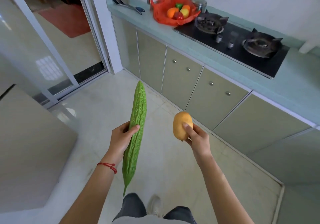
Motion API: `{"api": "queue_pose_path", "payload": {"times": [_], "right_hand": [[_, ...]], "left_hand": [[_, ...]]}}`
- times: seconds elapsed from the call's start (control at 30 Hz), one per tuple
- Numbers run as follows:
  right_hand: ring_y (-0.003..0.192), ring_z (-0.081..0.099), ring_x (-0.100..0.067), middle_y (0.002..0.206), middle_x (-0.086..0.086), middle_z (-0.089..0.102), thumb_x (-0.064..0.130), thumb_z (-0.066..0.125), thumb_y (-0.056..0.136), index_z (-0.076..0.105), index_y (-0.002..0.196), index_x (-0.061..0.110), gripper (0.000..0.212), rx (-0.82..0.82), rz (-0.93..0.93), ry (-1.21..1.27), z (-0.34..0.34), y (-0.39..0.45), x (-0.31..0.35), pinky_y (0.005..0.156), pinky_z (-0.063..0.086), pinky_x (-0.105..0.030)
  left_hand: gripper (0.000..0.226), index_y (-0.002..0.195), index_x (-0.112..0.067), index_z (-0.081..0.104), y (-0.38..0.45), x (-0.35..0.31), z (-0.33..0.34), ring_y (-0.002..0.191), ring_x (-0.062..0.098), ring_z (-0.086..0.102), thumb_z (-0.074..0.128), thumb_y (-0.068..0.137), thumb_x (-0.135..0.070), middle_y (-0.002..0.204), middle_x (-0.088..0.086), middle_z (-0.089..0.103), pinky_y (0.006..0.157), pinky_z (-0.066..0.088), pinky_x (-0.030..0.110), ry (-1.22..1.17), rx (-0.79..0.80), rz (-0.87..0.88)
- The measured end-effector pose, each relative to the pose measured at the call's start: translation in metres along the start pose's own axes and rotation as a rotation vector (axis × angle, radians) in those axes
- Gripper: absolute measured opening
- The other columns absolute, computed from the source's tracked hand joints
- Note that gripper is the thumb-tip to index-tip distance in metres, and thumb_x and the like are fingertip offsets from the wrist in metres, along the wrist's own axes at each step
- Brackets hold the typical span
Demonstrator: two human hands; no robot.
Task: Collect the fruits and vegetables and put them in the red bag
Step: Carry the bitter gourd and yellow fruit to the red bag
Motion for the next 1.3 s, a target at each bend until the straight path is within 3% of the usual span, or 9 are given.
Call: {"api": "queue_pose_path", "payload": {"times": [0.2,0.33,0.47,0.67,0.77,0.93,1.03,1.13,1.3], "right_hand": [[0.082,0.062,-0.019,0.085,-0.003,0.065,0.021,0.067,0.082,0.067,0.081,0.022,0.001,0.006,0.005,-0.007,0.029,0.083,0.03,0.077,0.055,-0.034],[0.082,0.061,-0.021,0.085,-0.004,0.064,0.023,0.069,0.081,0.067,0.1,0.008,0.025,-0.032,0.017,0.004,0.057,0.146,0.047,0.077,0.054,-0.035],[0.078,0.058,-0.021,0.083,-0.007,0.059,0.021,0.068,0.081,0.066,0.084,0.014,0.008,-0.066,0.019,0.025,0.094,0.212,0.074,0.078,0.054,-0.037],[0.078,0.056,-0.022,0.083,-0.011,0.055,0.021,0.068,0.081,0.066,0.078,0.014,0.008,-0.099,0.022,0.063,0.145,0.298,0.111,0.08,0.055,-0.039],[0.076,0.055,-0.022,0.082,-0.011,0.053,0.022,0.07,0.08,0.065,0.078,0.009,0.013,-0.112,0.052,0.068,0.16,0.334,0.121,0.077,0.055,-0.039],[0.08,0.056,-0.022,0.085,-0.012,0.055,0.023,0.069,0.079,0.066,0.076,0.009,0.014,-0.138,0.079,0.079,0.173,0.398,0.14,0.078,0.054,-0.037],[0.084,0.06,-0.022,0.088,-0.011,0.061,0.022,0.068,0.081,0.067,0.079,0.018,0.004,-0.113,0.068,0.079,0.182,0.441,0.158,0.077,0.054,-0.035],[0.089,0.063,-0.022,0.09,-0.005,0.066,0.023,0.069,0.08,0.066,0.083,0.023,0.004,-0.106,0.042,0.079,0.187,0.49,0.181,0.084,0.054,-0.04],[0.076,0.063,-0.018,0.088,-0.005,0.064,0.023,0.068,0.081,0.065,0.082,0.023,0.003,-0.087,0.005,0.056,0.196,0.564,0.233,0.075,0.055,-0.034]], "left_hand": [[0.006,0.086,-0.021,0.068,0.088,-0.038,0.016,0.07,0.017,0.063,0.064,0.082,-0.018,0.078,0.002,0.068,0.061,0.05,0.027,0.021,-0.006,0.002],[0.008,0.088,-0.017,0.069,0.158,-0.062,0.024,0.066,0.019,0.062,0.065,0.081,-0.018,0.075,0.004,0.068,0.058,0.048,0.026,0.032,0.013,0.003],[0.007,0.078,-0.024,0.069,0.235,-0.095,0.028,0.069,0.021,0.064,0.066,0.081,-0.018,0.077,0.007,0.069,0.068,0.051,0.033,0.049,0.053,0.011],[0.006,0.08,-0.021,0.069,0.34,-0.149,0.034,0.068,0.021,0.063,0.065,0.082,-0.017,0.075,0.006,0.068,0.067,0.051,0.032,0.061,0.079,0.007],[0.01,0.09,-0.014,0.069,0.378,-0.166,0.042,0.067,0.021,0.063,0.065,0.082,-0.016,0.074,0.006,0.068,0.065,0.052,0.03,0.059,0.081,-0.019],[0.007,0.085,-0.02,0.067,0.439,-0.186,0.063,0.065,0.018,0.063,0.065,0.081,-0.015,0.074,0.004,0.069,0.061,0.051,0.028,0.051,0.096,-0.046],[0.007,0.087,-0.016,0.068,0.48,-0.199,0.08,0.063,0.019,0.062,0.065,0.081,-0.015,0.071,0.004,0.067,0.062,0.051,0.028,0.067,0.093,-0.045],[0.008,0.088,-0.015,0.069,0.526,-0.219,0.102,0.063,0.019,0.062,0.065,0.081,-0.015,0.072,0.005,0.068,0.06,0.051,0.027,0.054,0.093,-0.032],[0.013,0.094,-0.016,0.068,0.594,-0.268,0.143,0.064,0.018,0.063,0.065,0.082,-0.018,0.076,0.003,0.068,0.057,0.05,0.025,0.05,0.083,0.004]]}}
Point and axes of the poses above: each hand's wrist, its own y-axis towards the middle knuckle, its own z-axis out of the palm, x = y × z, the point moved 2 cm from there along y, towards the middle knuckle
